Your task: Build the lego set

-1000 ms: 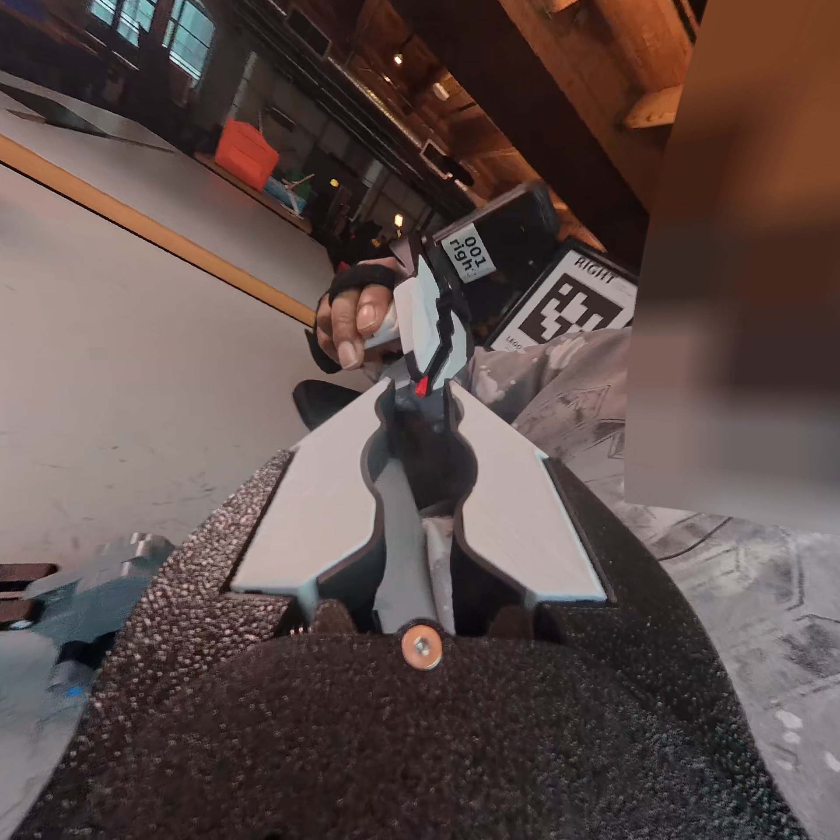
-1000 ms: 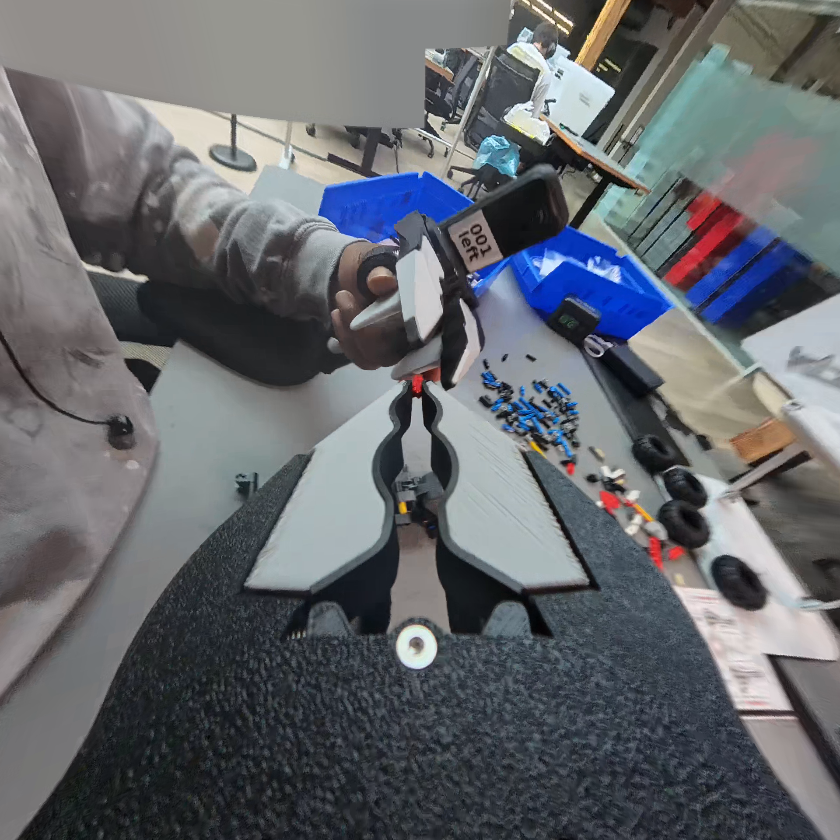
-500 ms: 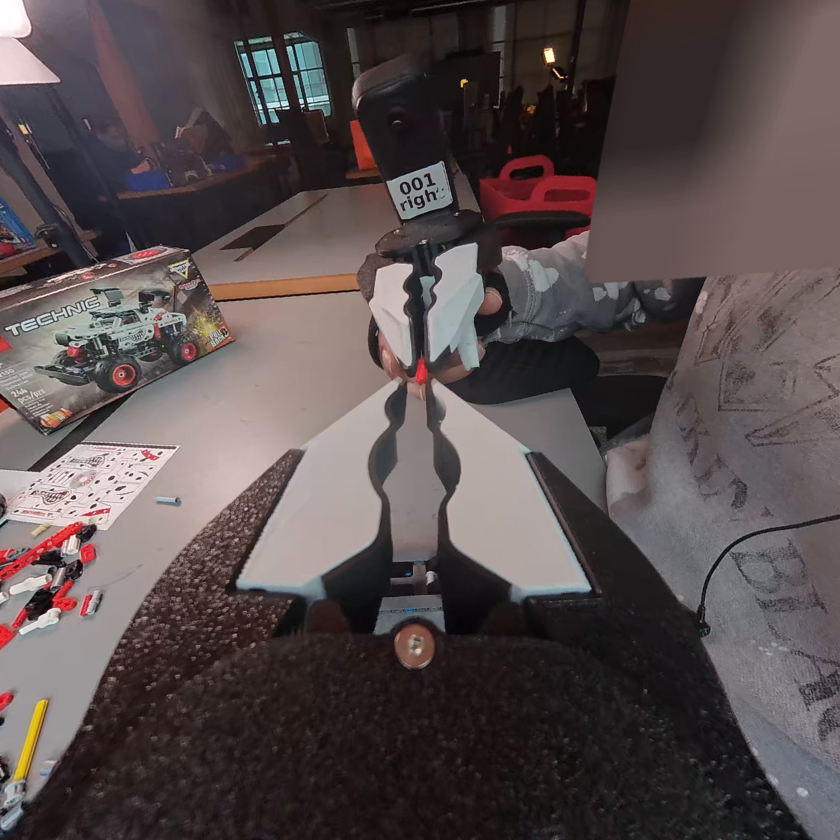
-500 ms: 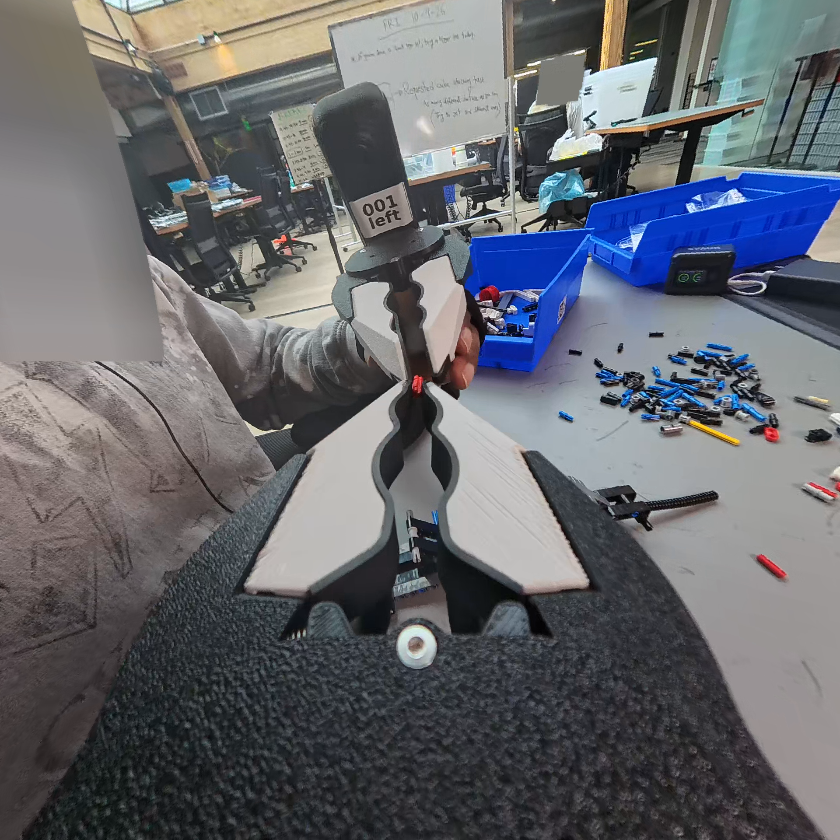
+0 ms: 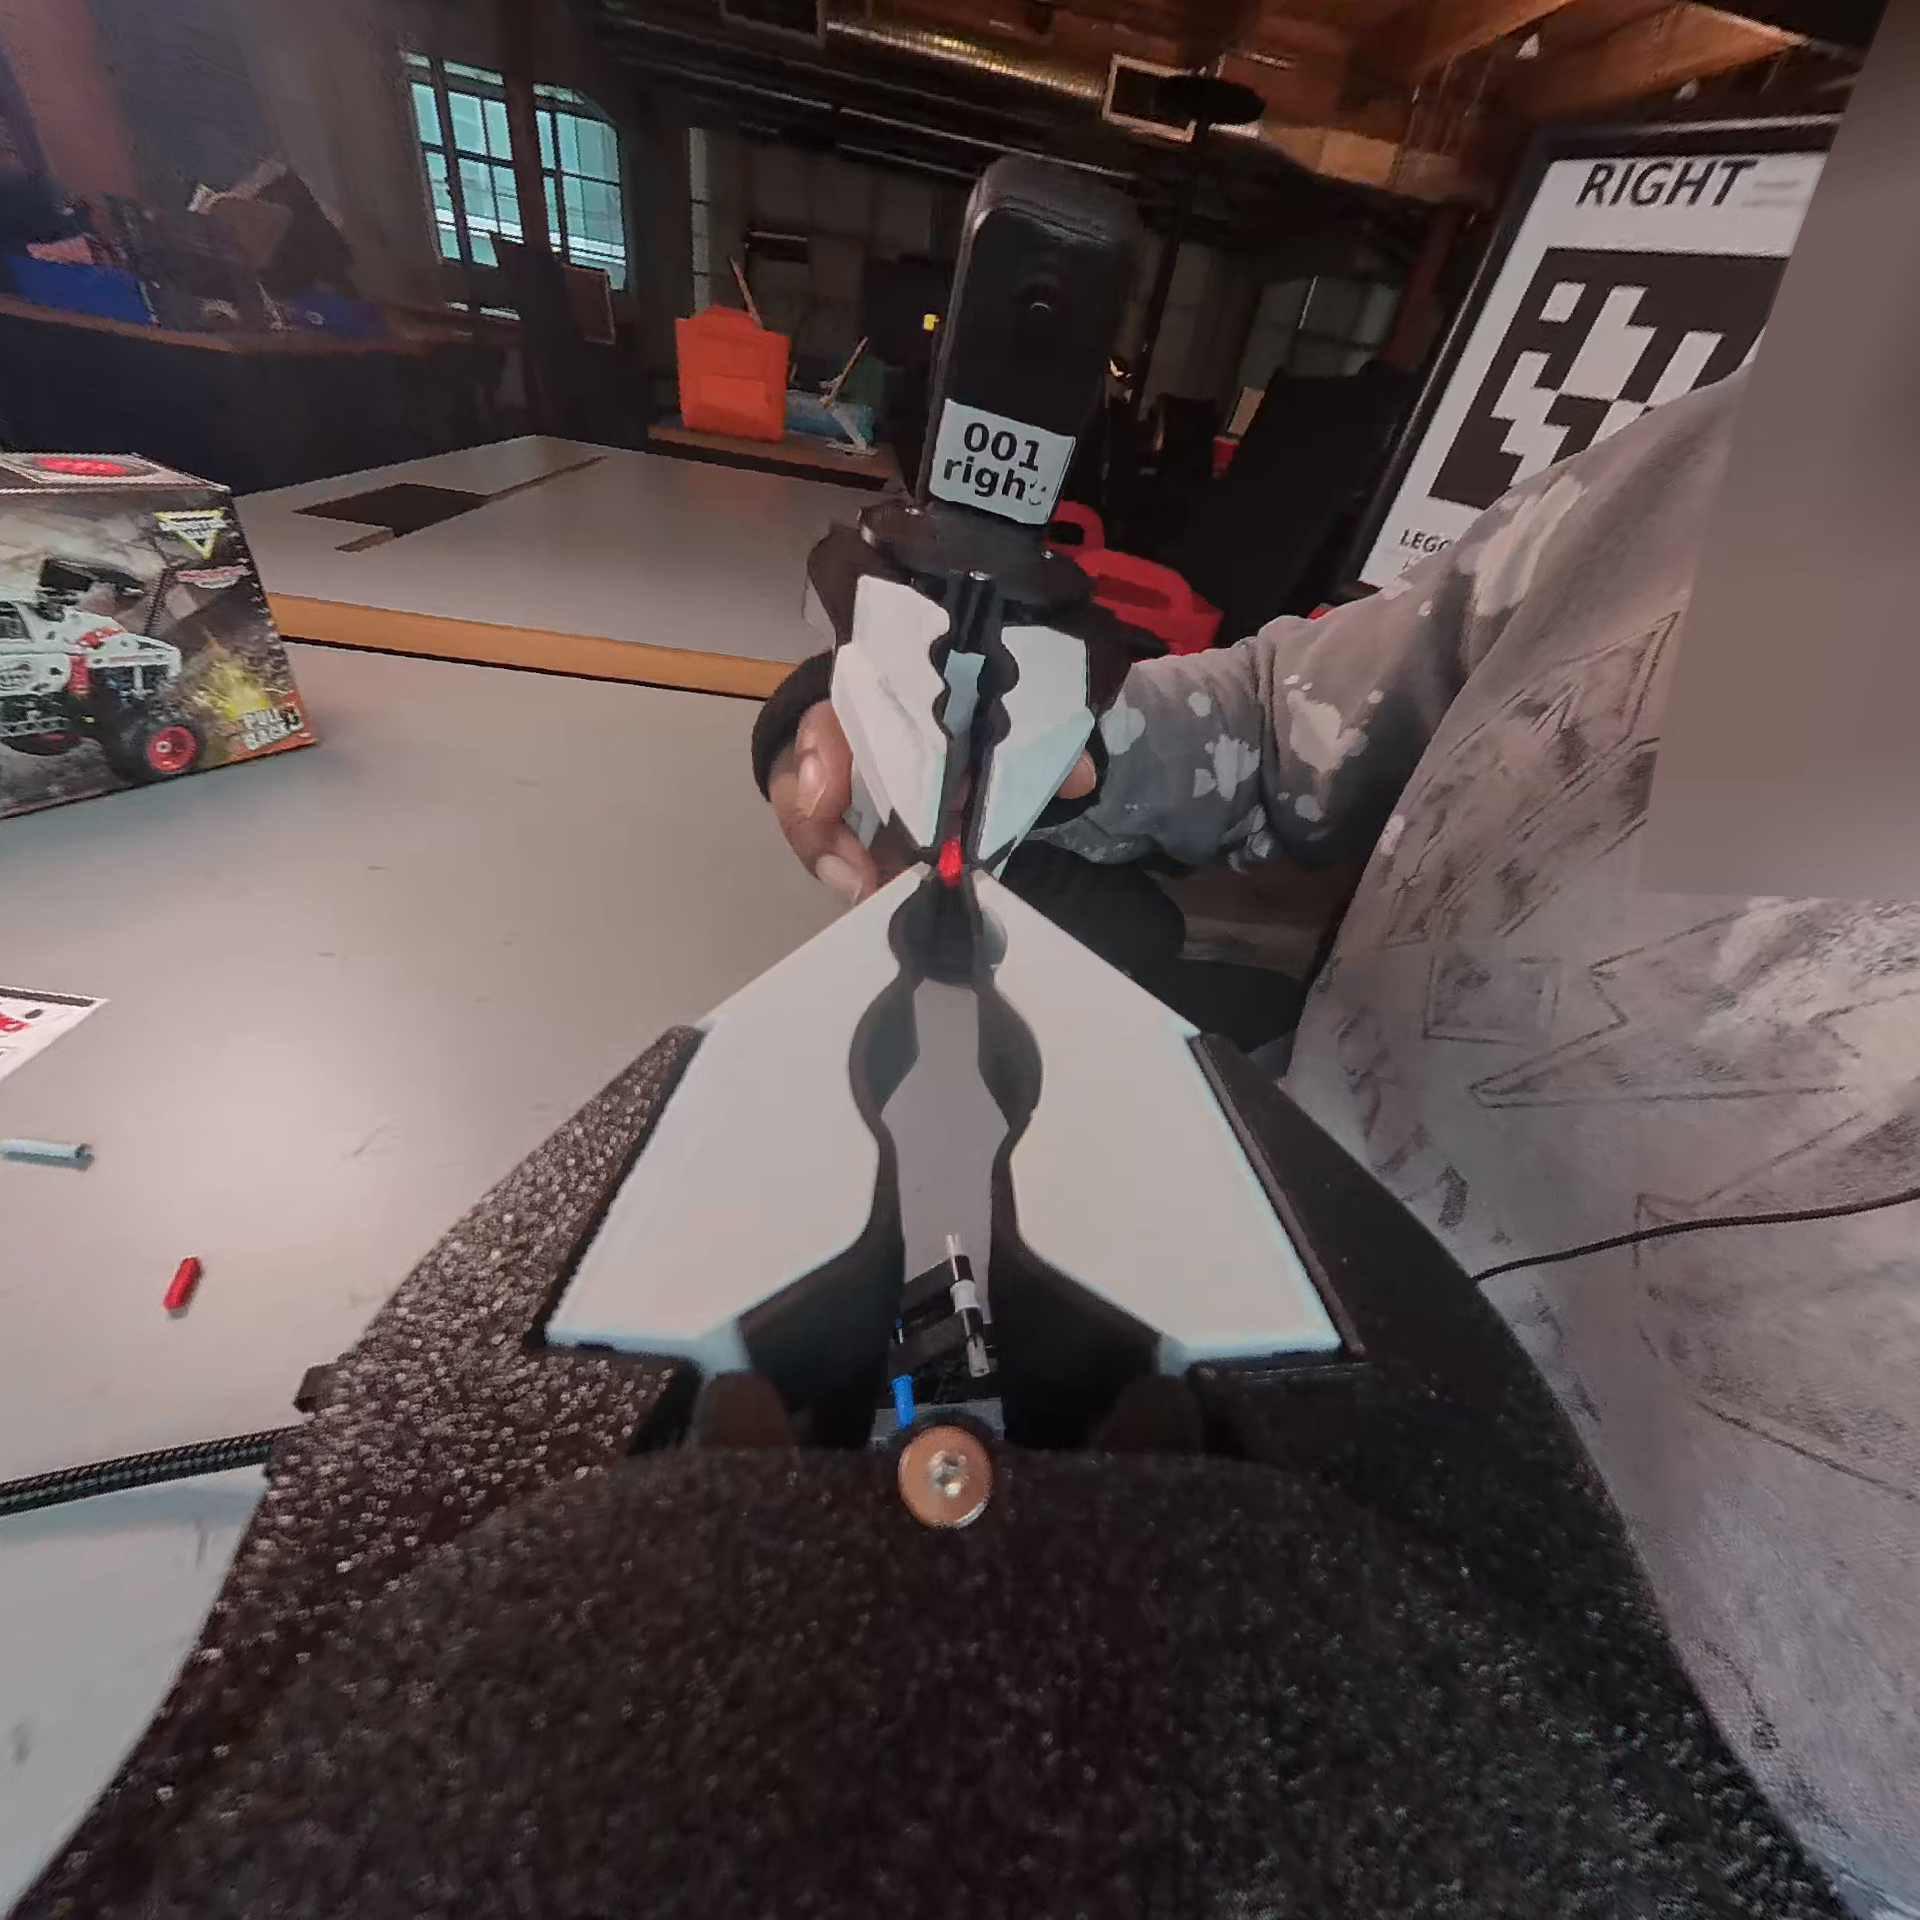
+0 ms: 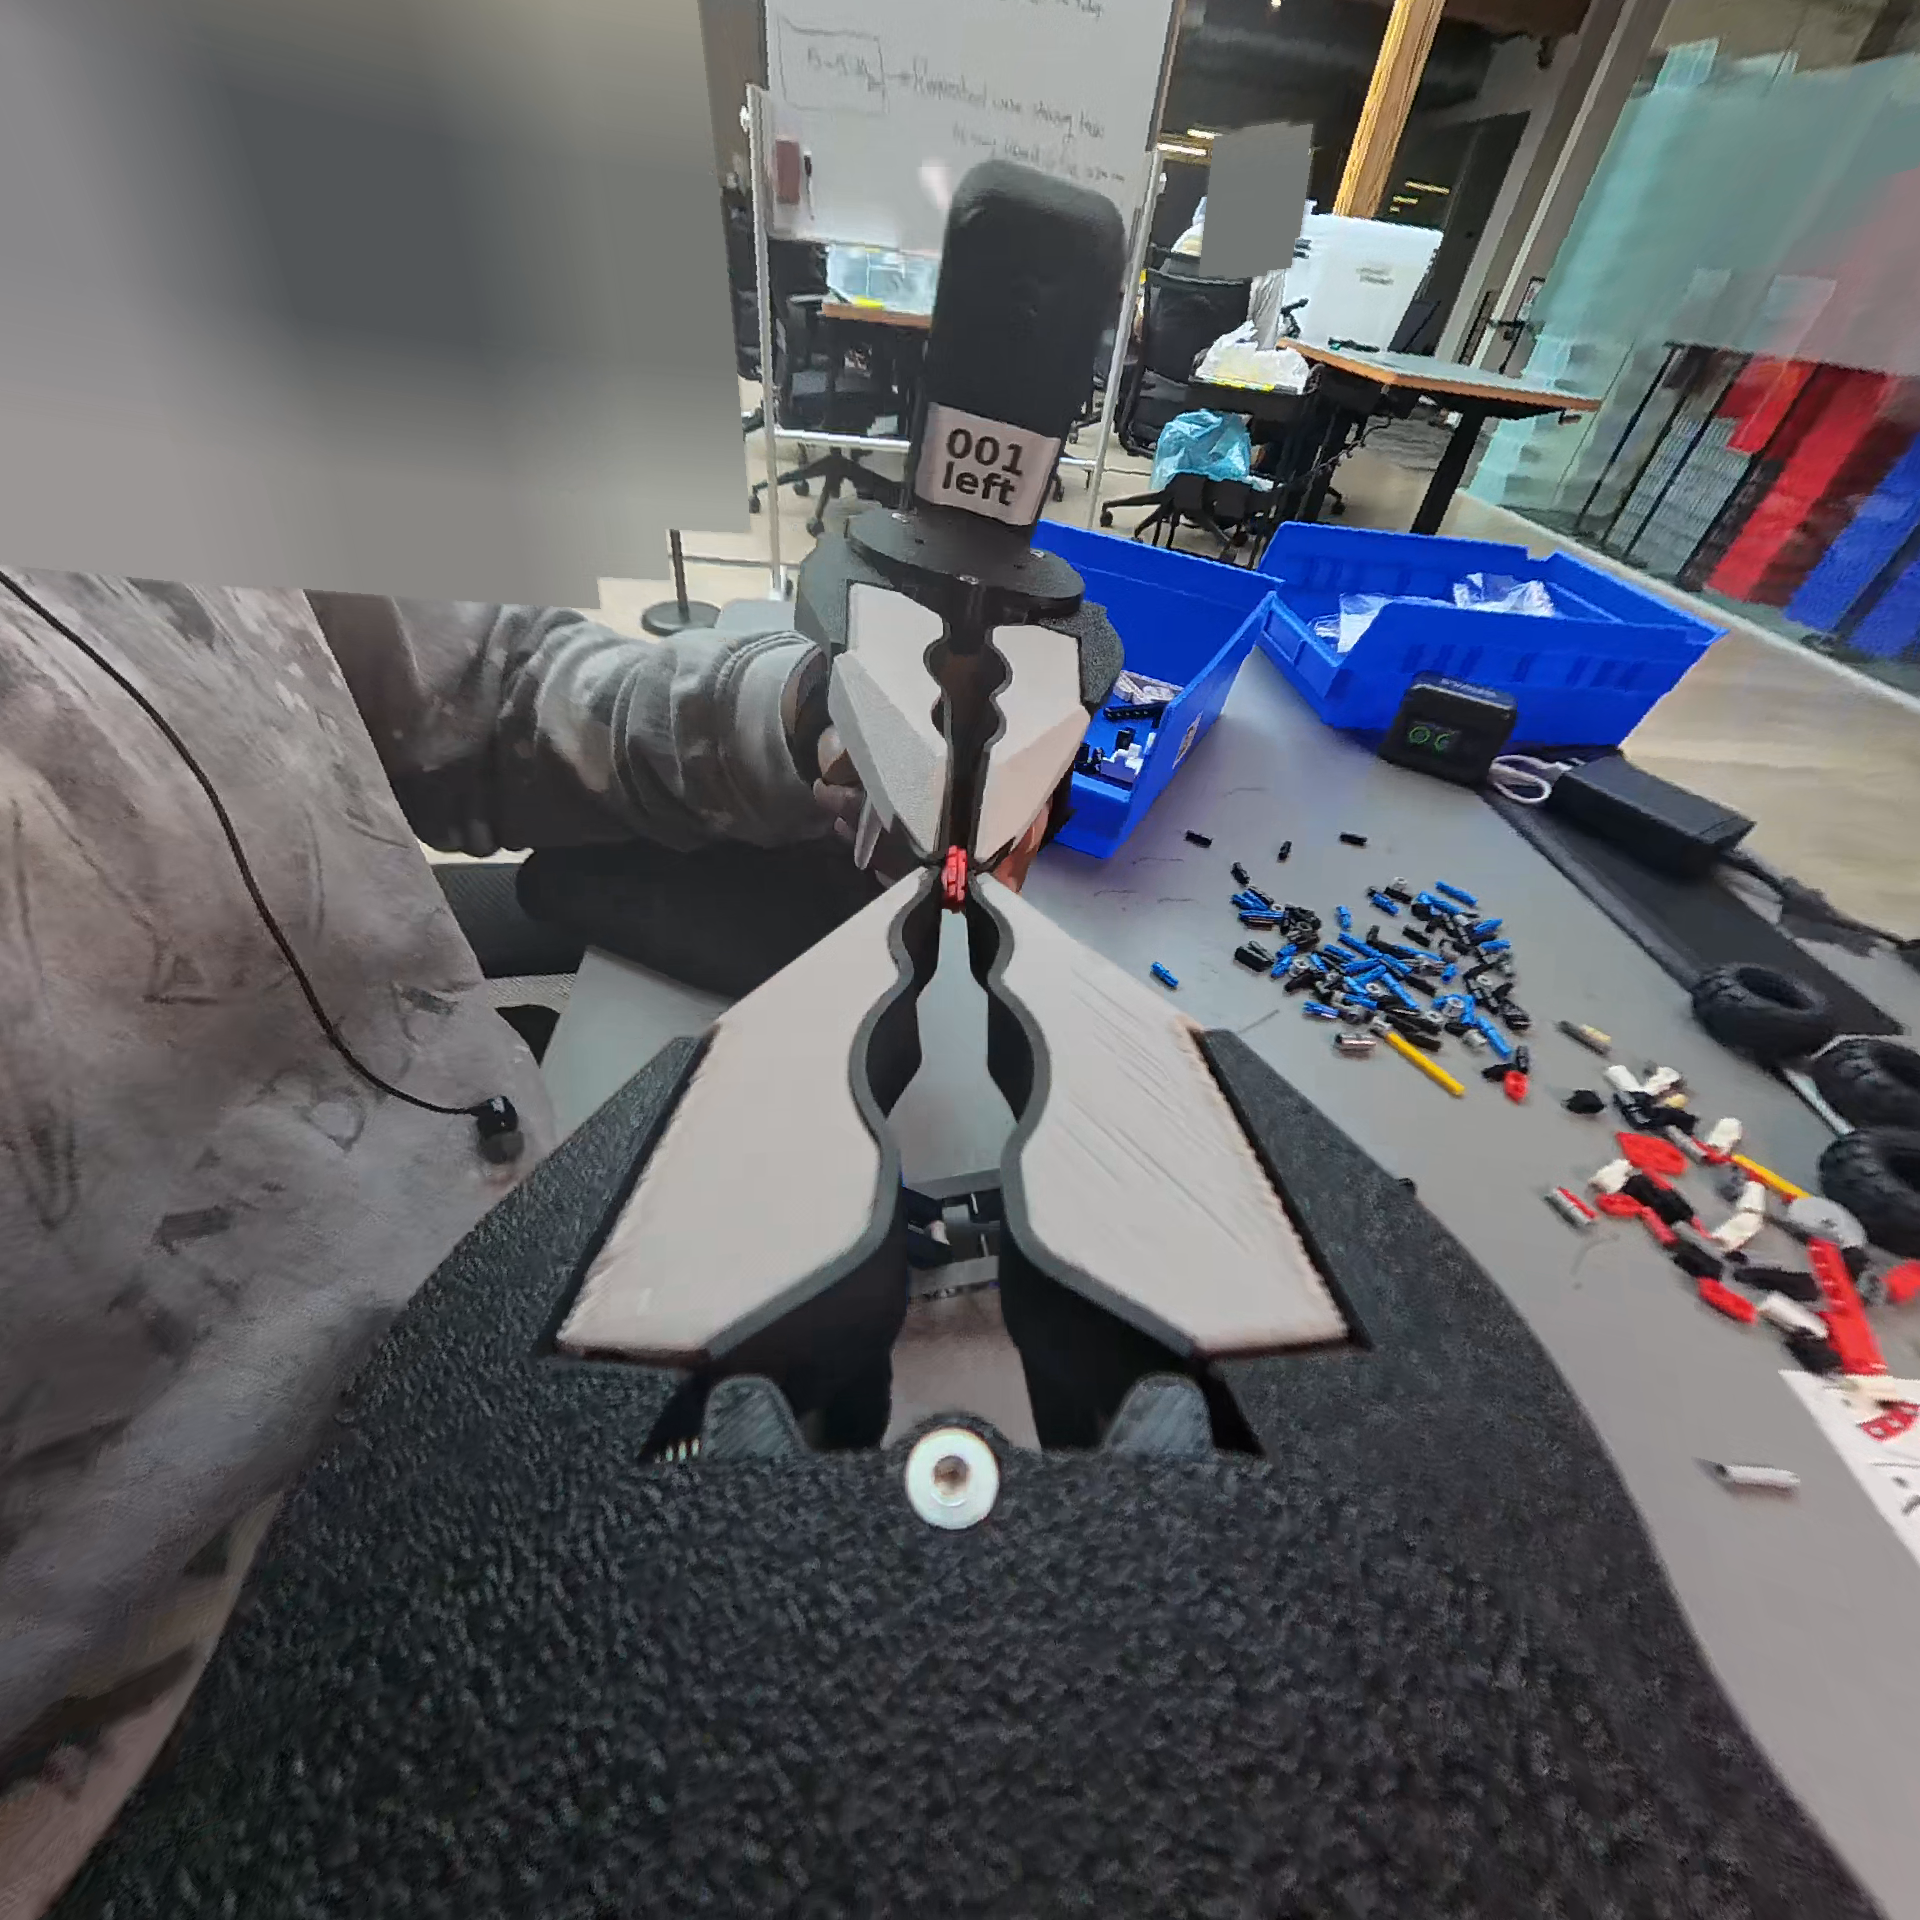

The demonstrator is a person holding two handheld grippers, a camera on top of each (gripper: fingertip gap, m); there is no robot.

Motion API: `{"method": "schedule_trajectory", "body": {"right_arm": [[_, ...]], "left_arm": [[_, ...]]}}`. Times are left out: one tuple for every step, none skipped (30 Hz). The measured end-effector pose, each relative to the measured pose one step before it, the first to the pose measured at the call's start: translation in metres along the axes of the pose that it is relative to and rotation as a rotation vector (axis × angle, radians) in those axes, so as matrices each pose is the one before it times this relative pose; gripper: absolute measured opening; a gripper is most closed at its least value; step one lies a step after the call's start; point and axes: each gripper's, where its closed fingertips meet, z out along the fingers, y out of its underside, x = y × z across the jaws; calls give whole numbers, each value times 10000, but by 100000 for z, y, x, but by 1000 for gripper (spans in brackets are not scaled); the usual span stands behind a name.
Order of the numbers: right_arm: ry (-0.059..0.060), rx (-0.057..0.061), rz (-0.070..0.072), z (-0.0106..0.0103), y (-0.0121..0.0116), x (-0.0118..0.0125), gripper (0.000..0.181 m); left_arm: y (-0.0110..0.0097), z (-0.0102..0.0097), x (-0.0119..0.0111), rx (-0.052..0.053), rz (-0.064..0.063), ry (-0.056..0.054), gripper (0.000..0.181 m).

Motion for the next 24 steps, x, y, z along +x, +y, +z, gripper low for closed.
{"method": "schedule_trajectory", "body": {"right_arm": [[79, -100, -416, -48, -99, -99, 4], [76, -63, -339, -44, -144, -62, 4], [61, -10, -264, -41, -178, -53, 4], [60, -9, -225, -20, -143, -46, 4], [74, 19, -209, -32, -158, -13, 4], [73, 22, -181, -2, -131, 5, 4], [59, 68, -162, -10, -167, -8, 4], [65, 73, -142, -6, -149, 13, 4], [90, 91, -163, 12, -185, 45, 4], [113, 96, -206, 4, -213, 54, 4], [101, 57, -217, 13, -184, 36, 4], [88, 34, -225, 15, -179, 31, 4], [53, 15, -195, 8, -153, 1, 4], [13, -29, -160, 8, -104, -13, 4], [6, -55, -150, -2, -55, 4, 4], [-15, -43, -116, -7, -56, -13, 4], [-57, -43, -60, -3, -37, -70, 5], [-47, -40, -35, 12, -32, -49, 7], [-34, -43, -31, 12, -10, -42, 7], [-5, -43, -36, 17, 17, 12, 7], [-8, -11, 2, 12, -6, -5, 7], [-13, -1, 32, 17, -14, 0, 7], [8, -3, 19, 31, 2, 24, 6], [29, -28, -9, 37, 28, 40, 5]], "left_arm": [[-100, 29, 153, 115, -195, 195, 4], [-117, 22, 122, 103, -158, 147, 4], [-115, 18, 110, 94, -148, 133, 3], [-131, 6, 104, 101, -163, 132, 3], [-116, 8, 87, 95, -167, 117, 4], [-79, -2, 44, 92, -164, 102, 4], [-103, -11, 56, 111, -175, 113, 4], [-134, -5, 70, 144, -201, 133, 4], [-168, -21, 58, 176, -252, 151, 3], [-164, -14, 60, 186, -288, 163, 3], [-161, -4, 55, 182, -292, 163, 3], [-139, -15, 66, 161, -261, 161, 3], [-128, 8, 93, 129, -202, 151, 3], [-78, 13, 72, 85, -143, 114, 3], [-35, 15, 40, 50, -80, 67, 3], [-48, 14, 38, 39, -37, 46, 3], [-41, -4, 37, 28, -30, 40, 3], [-40, -2, 34, 24, -10, 22, 3], [-18, -9, 9, 3, 17, -3, 3], [8, -5, -8, -13, 41, -21, 3], [8, 4, 8, -6, 50, -19, 3], [7, 6, 18, -10, 36, -6, 3], [34, 25, 22, -24, 38, -6, 3], [36, 40, 47, -20, 61, -2, 3]]}}
